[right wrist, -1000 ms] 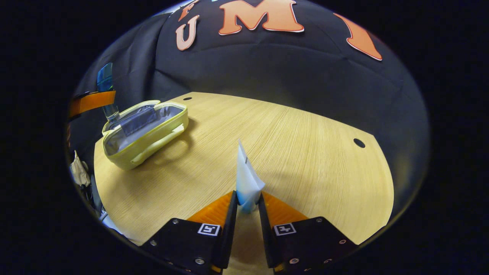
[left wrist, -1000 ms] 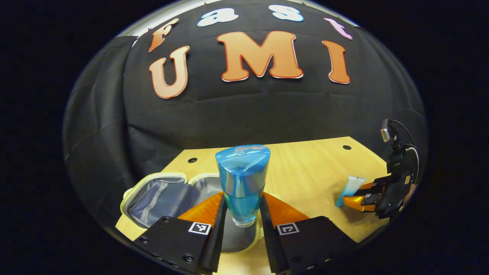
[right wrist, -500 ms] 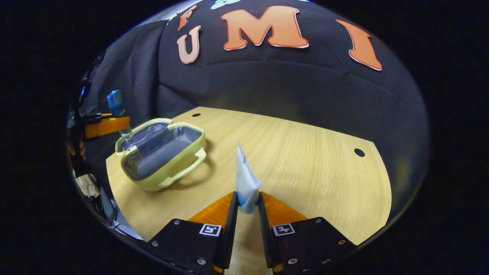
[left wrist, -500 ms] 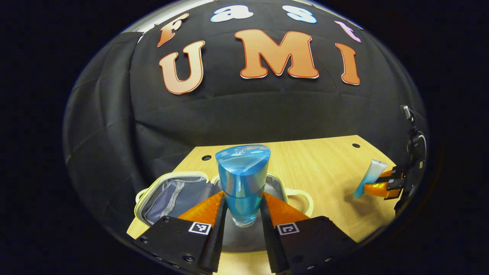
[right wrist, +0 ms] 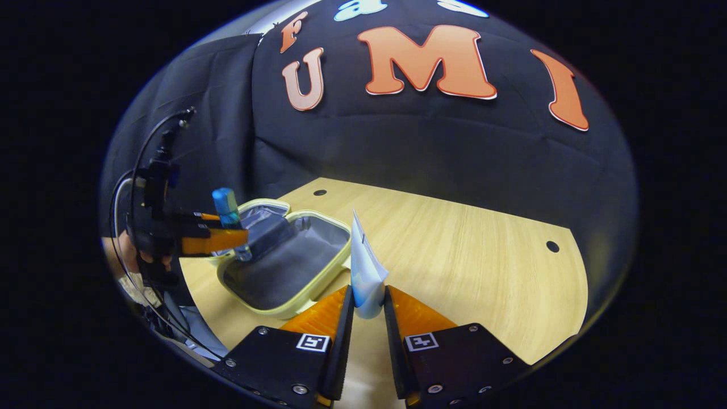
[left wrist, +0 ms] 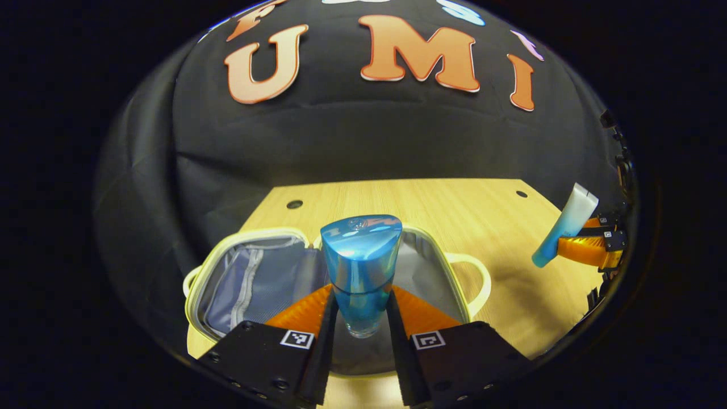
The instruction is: First open the suitcase, pack the skin care products into it, and then close the suitcase.
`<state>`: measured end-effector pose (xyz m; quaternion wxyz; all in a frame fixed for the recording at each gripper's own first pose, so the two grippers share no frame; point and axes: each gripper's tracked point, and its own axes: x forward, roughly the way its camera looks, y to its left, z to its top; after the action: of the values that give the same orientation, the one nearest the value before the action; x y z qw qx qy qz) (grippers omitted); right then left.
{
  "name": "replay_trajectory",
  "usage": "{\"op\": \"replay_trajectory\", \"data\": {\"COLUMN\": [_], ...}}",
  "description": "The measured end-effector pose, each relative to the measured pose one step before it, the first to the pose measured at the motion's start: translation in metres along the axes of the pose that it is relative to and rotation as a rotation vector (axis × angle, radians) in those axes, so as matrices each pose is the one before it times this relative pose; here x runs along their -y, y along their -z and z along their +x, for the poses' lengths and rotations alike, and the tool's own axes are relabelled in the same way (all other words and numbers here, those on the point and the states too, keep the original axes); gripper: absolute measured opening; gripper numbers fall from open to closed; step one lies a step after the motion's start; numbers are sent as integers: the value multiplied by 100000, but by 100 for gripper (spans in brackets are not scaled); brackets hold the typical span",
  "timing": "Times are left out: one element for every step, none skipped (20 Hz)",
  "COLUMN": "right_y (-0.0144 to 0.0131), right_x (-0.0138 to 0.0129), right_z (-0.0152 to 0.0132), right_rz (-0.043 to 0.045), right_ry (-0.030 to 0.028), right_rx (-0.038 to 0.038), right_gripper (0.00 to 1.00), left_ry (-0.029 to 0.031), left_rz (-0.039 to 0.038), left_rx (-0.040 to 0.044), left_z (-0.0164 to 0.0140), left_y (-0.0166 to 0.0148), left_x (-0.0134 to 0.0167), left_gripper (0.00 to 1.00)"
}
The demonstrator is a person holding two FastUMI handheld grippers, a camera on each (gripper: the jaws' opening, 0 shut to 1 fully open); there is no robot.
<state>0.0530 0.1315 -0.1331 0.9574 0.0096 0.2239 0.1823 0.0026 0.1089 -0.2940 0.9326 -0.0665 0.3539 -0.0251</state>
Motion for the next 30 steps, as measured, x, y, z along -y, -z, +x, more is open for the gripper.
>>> {"op": "replay_trajectory", "data": {"right_y": [-331, -199, -181, -70, -78, 22, 84, -55, 169, 13, 17, 31, 126, 209, 105, 143, 2, -48, 14, -60, 135, -5, -9, 67, 71, 215, 258, 25, 66, 416], "right_x": [-718, -866, -736, -862, -832, -683, -682, -513, -558, -564, -508, -486, -344, -181, -148, -200, -154, -105, -57, 28, 1, 102, 229, 90, -48, -50, -194, -268, -385, -327], "right_z": [341, 310, 355, 305, 426, 288, 442, 353, 170, 156, 199, 180, 87, 69, 124, 89, 336, 263, 176, 246, 305, 193, 115, 236, 278, 211, 452, 390, 424, 442], "right_rz": [133, 152, 428, 909, 1142, 858, 748, 792, 1238, 1631, 1578, 1157, 698, 707, 789, 960, 860, 739, 964, 807, 792, 633, 542, 567, 542, 231, -66, 143, 226, 134], "right_ry": [-126, -148, -23, -304, -162, -119, 288, 394, 540, 159, 428, 37, 552, 135, 467, -73, 283, 1, -29, 21, -57, 37, -80, -113, -634, -633, -839, -1051, -1298, -1078], "right_rx": [82, 72, -35, -119, -131, -451, -347, -511, -292, -28, -214, -354, -354, -944, -443, -774, -487, -394, -428, -344, -574, -536, -646, -723, -834, -878, -960, -1189, -1577, -1319], "right_gripper": [35, 35, 35, 35, 35, 35, 35, 34, 35, 35, 35, 35, 35, 34, 34, 34, 34, 35, 34, 34, 34, 34, 35, 34, 34, 35, 34, 34, 34, 35], "left_ry": [746, 1216, 1022, 936, 1045, 878, 668, 597, 748, 765, 637, 456, 438, -145, -372, -26, -397, -184, -78, 118, -505, -1140, -560, 560, -357, -14, -61, -389, -755, -638], "left_rz": [242, 695, 626, 567, 403, 9, -154, -488, -482, -261, -385, -526, 1213, 1423, 1219, 873, -72, -440, -603, -381, -981, -543, -211, -316, 505, 271, 192, -440, -150, -638], "left_rx": [-3017, -2280, -2671, -3071, -2745, -2514, -3110, -2608, -3144, -2949, -2978, -2483, 1691, -1327, -650, -810, -1593, -1962, -1306, -949, -1367, -580, 181, 824, 1359, 2610, 2508, 2500, 2946, 3792], "left_z": [294, 578, 374, 674, 690, 757, 558, 661, 674, 721, 563, 603, 338, 512, 439, 498, 597, 529, 424, 600, 436, 94, 97, 42, -427, -520, -767, -1035, -942, -1162], "left_y": [646, 520, 595, 758, 566, 555, 547, 315, 446, 449, 487, 262, -552, -167, -140, -88, 41, 235, 70, 172, 198, 40, -130, -38, -238, -539, -334, -422, -379, -457], "left_x": [-245, -208, -272, -258, -204, -62, -175, -121, -85, 15, 16, -50, -79, -70, -59, 112, -40, 173, 203, 103, -9, -16, -138, 116, -72, -297, -70, -147, -426, -405], "left_gripper": [48, 48, 47, 48, 48, 50, 50, 48, 49, 48, 47, 48, 48, 48, 48, 48, 48, 49, 48, 48, 48, 48, 47, 49, 51, 52, 55, 55, 59, 61]}}
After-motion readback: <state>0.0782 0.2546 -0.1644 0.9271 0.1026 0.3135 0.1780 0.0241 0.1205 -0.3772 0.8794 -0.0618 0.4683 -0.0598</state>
